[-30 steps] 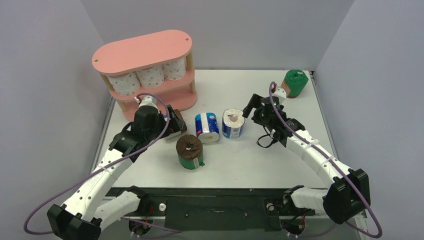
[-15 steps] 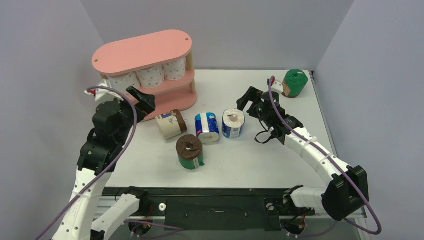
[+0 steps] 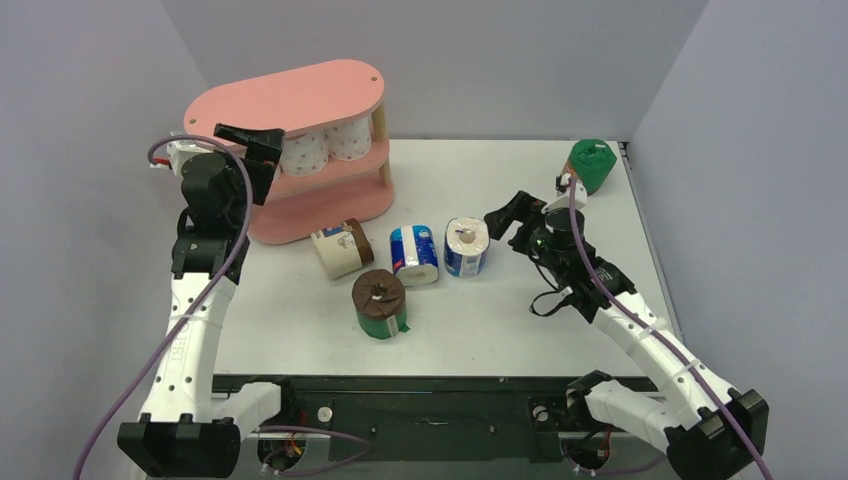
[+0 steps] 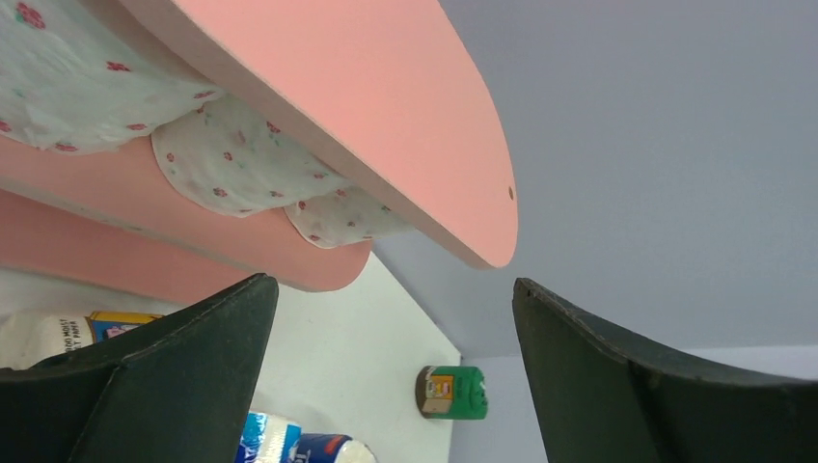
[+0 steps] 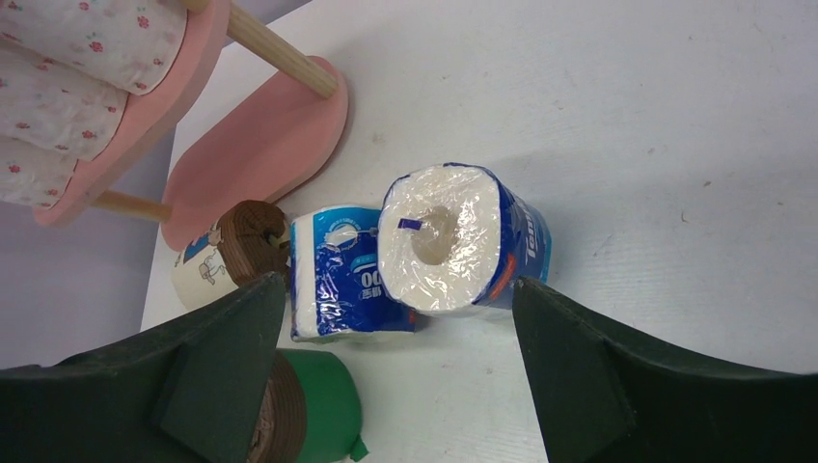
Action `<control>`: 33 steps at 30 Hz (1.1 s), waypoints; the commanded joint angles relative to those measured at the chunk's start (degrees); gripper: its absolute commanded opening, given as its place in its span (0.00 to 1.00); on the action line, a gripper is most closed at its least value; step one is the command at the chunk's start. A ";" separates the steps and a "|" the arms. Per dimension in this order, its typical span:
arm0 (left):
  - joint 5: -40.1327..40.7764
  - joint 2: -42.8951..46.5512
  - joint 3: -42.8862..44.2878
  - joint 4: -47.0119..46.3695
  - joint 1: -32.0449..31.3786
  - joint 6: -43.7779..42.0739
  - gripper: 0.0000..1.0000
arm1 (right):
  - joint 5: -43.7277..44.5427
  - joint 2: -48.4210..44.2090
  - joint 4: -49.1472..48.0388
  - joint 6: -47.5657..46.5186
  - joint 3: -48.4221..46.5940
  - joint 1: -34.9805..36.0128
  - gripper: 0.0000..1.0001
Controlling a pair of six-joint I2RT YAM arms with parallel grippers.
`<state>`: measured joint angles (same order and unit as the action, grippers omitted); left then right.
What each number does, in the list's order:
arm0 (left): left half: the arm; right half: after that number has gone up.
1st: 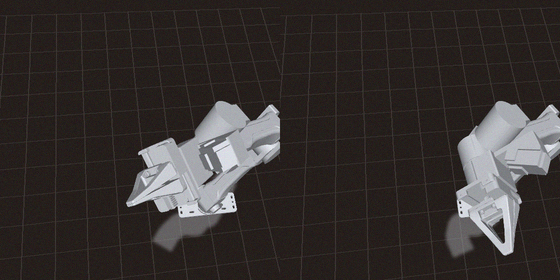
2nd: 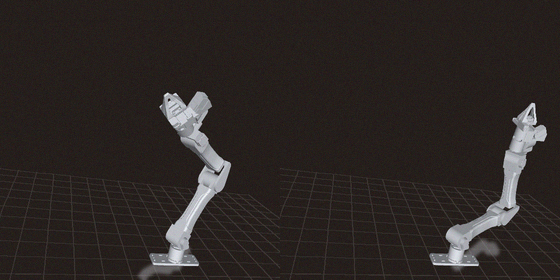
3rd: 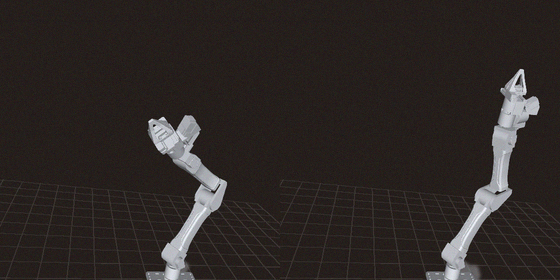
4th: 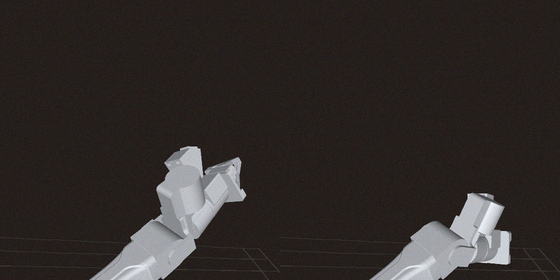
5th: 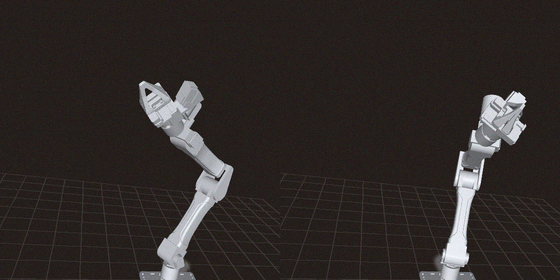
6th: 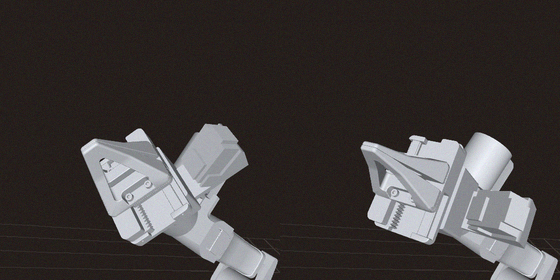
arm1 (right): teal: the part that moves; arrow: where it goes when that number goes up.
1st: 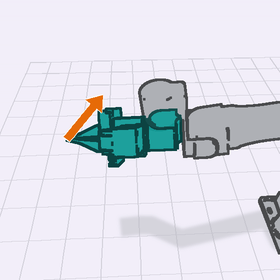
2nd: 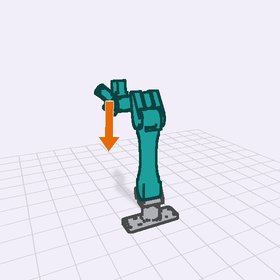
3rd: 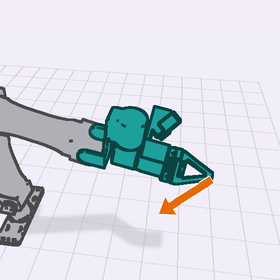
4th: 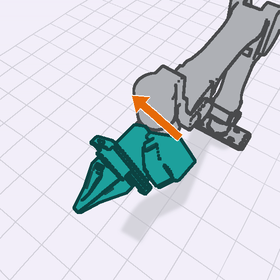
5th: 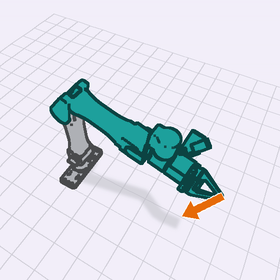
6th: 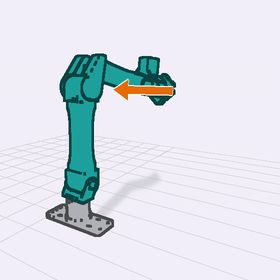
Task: Place and organize the paper towels onto the shelf
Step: Move the shelf to the center of the board.
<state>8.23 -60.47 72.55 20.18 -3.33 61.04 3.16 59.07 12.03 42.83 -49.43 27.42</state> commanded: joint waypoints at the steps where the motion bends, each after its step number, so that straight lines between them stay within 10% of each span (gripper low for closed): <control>1: -6.87 -1.35 -5.33 -15.45 2.93 11.42 0.86 | 1.18 -5.07 2.43 -0.65 1.58 -0.04 0.83; 33: 3.26 -10.55 -8.37 -29.90 5.53 14.64 0.70 | 2.88 -11.59 8.42 -4.02 2.47 -1.57 0.83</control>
<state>10.37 -70.67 62.13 -6.22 1.98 75.77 4.67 48.40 21.19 39.68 -46.89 26.22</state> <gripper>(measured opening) 0.700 0.833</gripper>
